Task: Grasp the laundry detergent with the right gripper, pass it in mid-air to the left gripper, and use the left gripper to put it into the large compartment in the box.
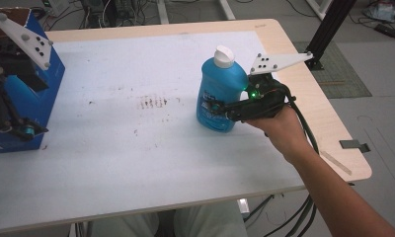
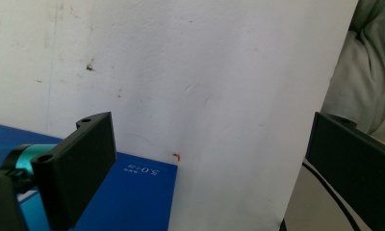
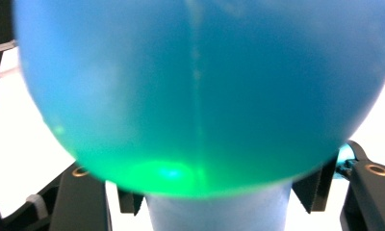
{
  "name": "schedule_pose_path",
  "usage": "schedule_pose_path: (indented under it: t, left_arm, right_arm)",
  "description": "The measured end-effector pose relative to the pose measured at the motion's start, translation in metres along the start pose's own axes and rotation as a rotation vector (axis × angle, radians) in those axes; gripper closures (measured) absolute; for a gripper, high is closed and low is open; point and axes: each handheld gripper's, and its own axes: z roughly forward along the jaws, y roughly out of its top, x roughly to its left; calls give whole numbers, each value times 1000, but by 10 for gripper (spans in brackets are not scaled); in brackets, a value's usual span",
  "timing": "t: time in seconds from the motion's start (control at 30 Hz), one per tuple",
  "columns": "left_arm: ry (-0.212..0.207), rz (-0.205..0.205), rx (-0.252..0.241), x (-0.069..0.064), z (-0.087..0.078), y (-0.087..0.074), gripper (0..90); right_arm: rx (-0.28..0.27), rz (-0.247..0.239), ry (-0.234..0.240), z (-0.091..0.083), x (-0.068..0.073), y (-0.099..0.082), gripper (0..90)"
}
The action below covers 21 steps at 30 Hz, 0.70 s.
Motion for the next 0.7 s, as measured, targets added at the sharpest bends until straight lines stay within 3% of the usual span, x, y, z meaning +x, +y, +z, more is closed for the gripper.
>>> schedule_pose_path:
  t: [0.2,0.37,0.7]
  left_arm:
    - [-2,-2,-1,1,0,-1,35]
    - [-3,-1,0,1,2,0,35]
    - [0,0,-5,1,1,0,35]
  right_arm:
    - [-5,-20,13,0,1,0,411]
    - [-9,-46,-5,-1,3,0,436]
    - [-22,-34,-6,-6,4,5,447]
